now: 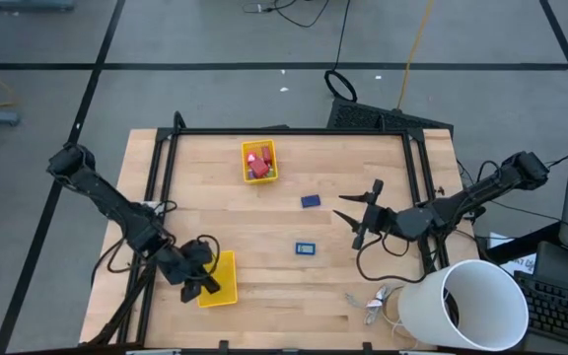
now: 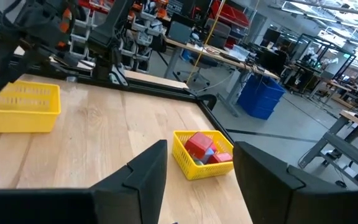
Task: Pick & Place Office items
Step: Put the black digital clock into the bottom yellow bin, then put the top blue digital clock into the bottom yellow bin
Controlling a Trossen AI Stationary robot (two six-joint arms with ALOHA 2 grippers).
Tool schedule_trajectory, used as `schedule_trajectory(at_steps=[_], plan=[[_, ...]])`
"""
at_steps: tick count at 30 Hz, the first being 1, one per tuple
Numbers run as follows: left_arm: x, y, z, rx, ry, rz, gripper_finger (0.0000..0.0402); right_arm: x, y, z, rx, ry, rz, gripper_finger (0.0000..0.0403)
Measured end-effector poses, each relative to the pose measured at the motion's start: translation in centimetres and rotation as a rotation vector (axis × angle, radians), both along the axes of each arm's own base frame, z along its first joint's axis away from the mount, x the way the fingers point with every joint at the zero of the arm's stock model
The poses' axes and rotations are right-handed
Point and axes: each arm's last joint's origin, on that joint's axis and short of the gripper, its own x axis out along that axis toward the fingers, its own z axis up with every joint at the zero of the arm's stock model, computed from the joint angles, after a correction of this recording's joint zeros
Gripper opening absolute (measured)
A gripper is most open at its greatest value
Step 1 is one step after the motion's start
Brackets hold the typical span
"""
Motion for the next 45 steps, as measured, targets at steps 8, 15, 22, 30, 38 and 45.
schedule_trajectory(at_steps=[8,15,22,30,38,45], plan=[[0.1,0.6,-0.2,0.012,0.033,0.076,0.0127,0.0,0.0,0.0,0.001,0.002,0.000,0.0171],[0.3,0.8,-0.2,0.012,0.036,0.076,0.0201,0.0,0.0,-0.1,0.031,-0.008,-0.002,0.0171],[0.4,0.9,-0.1,0.028,0.008,0.054,0.0235,1.0,-0.3,-1.2,0.088,0.018,-0.037,0.0182],[1.4,1.7,2.5,0.002,-0.256,-0.023,0.0235,4.0,-4.2,-5.2,0.316,0.210,0.035,0.0239],[1.9,3.8,7.1,0.234,-0.744,0.007,0.0216,5.9,-10.0,-9.9,0.417,0.408,0.042,0.0275],[2.8,5.5,9.6,0.528,-0.979,0.144,0.0205,6.9,-12.7,-13.6,0.328,0.517,0.104,0.0274]])
